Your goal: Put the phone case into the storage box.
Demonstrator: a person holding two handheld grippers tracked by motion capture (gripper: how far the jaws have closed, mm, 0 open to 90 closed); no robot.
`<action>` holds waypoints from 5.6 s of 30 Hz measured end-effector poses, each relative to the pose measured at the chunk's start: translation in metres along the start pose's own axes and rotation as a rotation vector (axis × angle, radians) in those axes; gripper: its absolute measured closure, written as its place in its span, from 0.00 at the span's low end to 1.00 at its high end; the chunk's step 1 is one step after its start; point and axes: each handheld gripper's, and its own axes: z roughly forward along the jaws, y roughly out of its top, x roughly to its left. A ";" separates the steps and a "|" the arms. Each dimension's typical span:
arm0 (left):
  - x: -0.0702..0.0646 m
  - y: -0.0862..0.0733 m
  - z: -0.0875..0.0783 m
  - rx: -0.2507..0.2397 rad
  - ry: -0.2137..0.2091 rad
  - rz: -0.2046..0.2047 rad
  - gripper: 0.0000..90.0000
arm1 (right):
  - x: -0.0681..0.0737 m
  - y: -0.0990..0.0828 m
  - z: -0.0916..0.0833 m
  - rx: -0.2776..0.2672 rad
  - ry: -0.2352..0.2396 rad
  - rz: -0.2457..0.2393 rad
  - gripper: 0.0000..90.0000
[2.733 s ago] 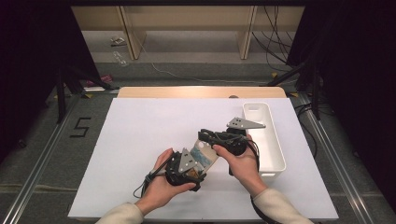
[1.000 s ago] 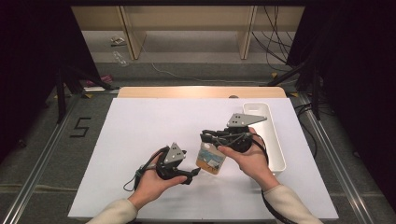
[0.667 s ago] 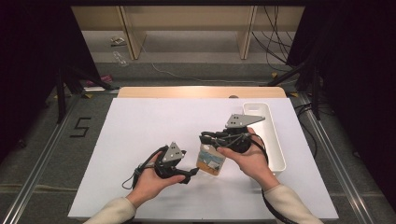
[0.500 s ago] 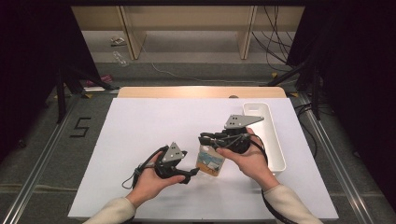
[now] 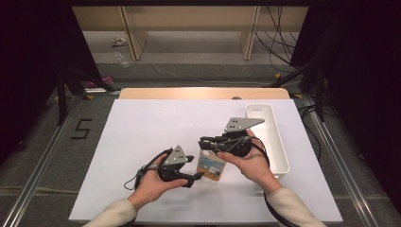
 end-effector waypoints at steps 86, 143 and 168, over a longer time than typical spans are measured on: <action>0.004 0.007 -0.013 -0.006 -0.020 -0.056 0.89 | -0.001 0.000 -0.001 -0.201 -0.121 -0.010 0.12; 0.012 0.013 -0.021 -0.040 0.133 -0.234 0.88 | 0.003 -0.006 0.007 -0.261 -0.276 0.105 0.00; -0.001 0.023 -0.009 -0.037 0.106 -0.227 0.89 | 0.004 -0.009 0.014 -0.238 -0.313 0.114 0.00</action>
